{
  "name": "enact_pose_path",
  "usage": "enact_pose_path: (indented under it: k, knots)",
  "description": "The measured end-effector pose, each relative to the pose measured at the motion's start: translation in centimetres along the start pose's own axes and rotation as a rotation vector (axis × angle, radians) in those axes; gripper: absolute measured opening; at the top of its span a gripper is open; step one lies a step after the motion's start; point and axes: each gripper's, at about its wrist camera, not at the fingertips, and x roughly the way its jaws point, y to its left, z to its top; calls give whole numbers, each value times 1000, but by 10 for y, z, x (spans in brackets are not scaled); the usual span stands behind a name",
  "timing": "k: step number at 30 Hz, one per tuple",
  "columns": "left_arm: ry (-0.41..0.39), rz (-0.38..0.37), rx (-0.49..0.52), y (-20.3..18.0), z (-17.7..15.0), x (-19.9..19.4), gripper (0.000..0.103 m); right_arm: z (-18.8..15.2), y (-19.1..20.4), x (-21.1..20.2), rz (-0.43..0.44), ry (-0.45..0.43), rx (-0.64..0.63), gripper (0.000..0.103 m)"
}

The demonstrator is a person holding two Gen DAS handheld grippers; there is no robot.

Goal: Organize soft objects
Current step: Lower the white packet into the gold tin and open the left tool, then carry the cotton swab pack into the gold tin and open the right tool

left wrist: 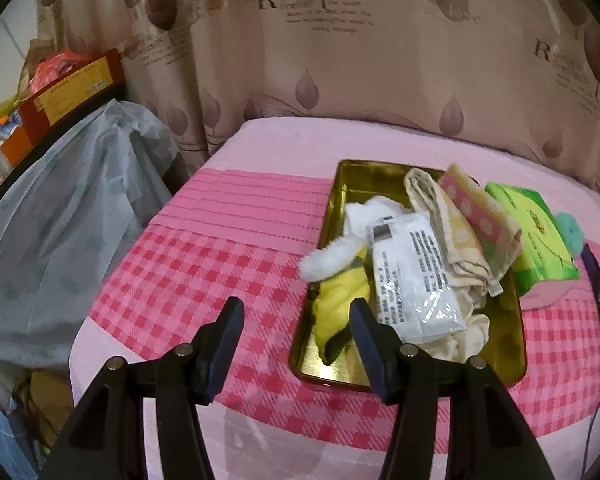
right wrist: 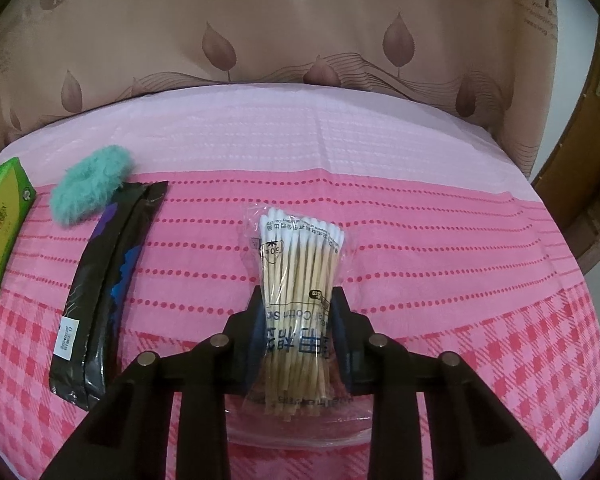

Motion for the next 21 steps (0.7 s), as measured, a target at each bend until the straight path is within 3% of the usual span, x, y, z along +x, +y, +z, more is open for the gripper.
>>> enact_pose_path:
  k: [7,12,21]
  knots:
    - [-19,22,-75,15,3,-4,57,4,4,-16,-4,-27,32,26]
    - [-22,34,-135,27,4,-5,57,17,15,-45,41,-81,28,26]
    - [-8,66,-185,37,3,-3,57,33,100,-94,227,-142,-93,26]
